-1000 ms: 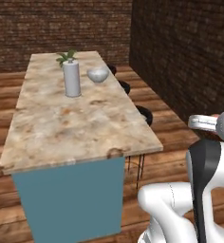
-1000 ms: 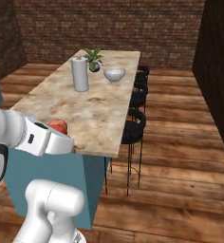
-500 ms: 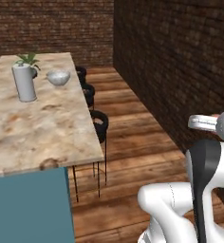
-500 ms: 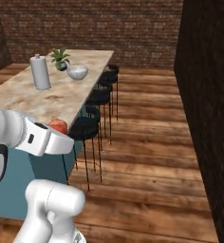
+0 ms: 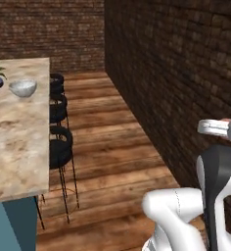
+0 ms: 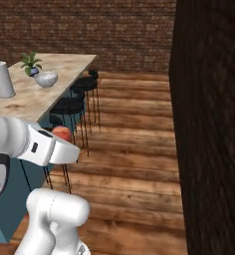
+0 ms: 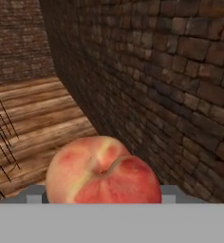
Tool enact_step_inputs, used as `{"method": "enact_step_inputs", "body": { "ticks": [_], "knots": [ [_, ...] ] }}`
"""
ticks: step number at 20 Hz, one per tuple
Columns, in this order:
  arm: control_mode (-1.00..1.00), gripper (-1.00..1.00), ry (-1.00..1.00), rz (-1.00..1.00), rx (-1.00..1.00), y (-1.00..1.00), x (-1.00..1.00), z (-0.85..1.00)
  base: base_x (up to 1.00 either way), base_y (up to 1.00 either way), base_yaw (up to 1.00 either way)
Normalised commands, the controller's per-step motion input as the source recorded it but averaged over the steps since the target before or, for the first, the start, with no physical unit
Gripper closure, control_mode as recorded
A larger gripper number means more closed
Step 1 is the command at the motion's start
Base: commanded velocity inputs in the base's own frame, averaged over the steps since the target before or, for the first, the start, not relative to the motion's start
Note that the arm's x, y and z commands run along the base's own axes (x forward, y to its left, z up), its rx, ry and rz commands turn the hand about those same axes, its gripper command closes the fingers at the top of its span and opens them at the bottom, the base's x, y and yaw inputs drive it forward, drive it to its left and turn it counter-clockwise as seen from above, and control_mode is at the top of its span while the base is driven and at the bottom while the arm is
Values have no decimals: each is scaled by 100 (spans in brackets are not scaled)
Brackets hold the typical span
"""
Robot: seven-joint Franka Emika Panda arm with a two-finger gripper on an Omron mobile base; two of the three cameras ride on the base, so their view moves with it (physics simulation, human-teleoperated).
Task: Retrieve the peach and apple from the fridge and place them into the bowl on the dining table.
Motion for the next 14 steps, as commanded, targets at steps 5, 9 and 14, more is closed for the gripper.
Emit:
{"method": "enact_step_inputs", "body": {
  "ticks": [5,9,14],
  "knots": [
    [100,100,0,0,0,0,0,0,100,23,0],
    [100,100,0,0,0,0,0,0,100,69,4],
    [100,100,0,0,0,0,0,0,100,43,25]
  ]
}}
